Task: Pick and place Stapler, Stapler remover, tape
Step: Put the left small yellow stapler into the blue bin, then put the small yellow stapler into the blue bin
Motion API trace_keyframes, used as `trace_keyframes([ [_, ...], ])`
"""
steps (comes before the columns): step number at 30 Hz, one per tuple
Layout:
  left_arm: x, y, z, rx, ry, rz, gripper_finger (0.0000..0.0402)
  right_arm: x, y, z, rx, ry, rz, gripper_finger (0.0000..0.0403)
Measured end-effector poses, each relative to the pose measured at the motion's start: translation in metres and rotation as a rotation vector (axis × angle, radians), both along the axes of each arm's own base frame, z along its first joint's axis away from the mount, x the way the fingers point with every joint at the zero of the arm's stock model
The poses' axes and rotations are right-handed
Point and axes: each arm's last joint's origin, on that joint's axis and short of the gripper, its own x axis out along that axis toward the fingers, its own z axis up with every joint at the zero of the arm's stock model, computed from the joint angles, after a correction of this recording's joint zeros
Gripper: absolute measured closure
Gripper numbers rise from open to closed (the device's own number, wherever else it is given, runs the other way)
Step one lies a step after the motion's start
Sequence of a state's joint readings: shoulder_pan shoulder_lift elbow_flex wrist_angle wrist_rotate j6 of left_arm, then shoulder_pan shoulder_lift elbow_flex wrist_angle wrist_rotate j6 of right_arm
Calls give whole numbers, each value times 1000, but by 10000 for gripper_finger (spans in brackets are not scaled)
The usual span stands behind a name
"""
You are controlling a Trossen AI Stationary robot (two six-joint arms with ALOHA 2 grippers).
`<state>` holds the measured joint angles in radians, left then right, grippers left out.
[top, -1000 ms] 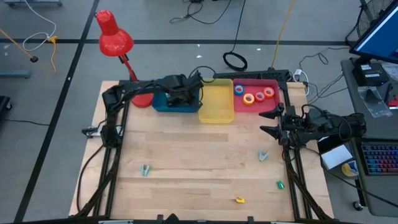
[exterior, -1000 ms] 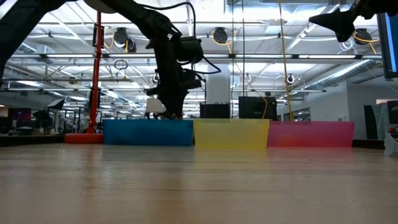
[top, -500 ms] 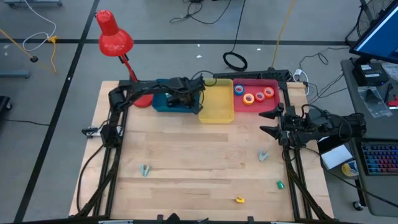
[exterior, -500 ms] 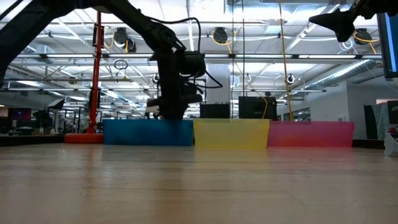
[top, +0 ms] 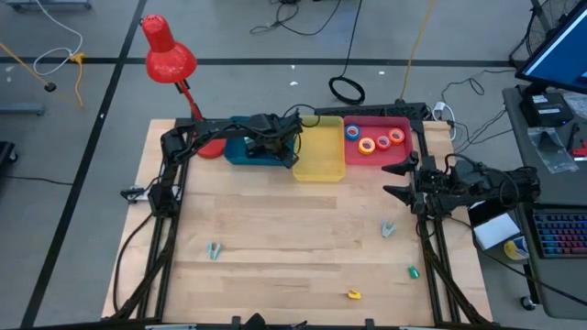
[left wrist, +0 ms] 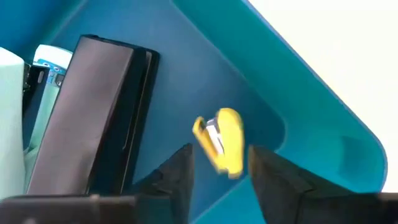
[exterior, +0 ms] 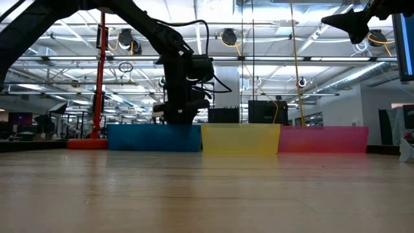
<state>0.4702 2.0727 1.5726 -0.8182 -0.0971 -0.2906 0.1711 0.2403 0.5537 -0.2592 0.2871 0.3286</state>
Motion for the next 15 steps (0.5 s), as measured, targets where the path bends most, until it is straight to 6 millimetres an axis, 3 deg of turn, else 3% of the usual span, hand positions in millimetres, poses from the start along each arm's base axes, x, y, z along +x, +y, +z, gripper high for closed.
trace_keyframes([
  [6,-3,1,5,-24,-13,-12,186,0,0,0,37,-4,-1,94],
  [9,-11,0,17,-52,-12,-9,169,0,0,0,97,-16,-2,94],
  [15,-30,-23,69,-60,-47,-27,159,4,0,8,136,-114,-2,94],
])
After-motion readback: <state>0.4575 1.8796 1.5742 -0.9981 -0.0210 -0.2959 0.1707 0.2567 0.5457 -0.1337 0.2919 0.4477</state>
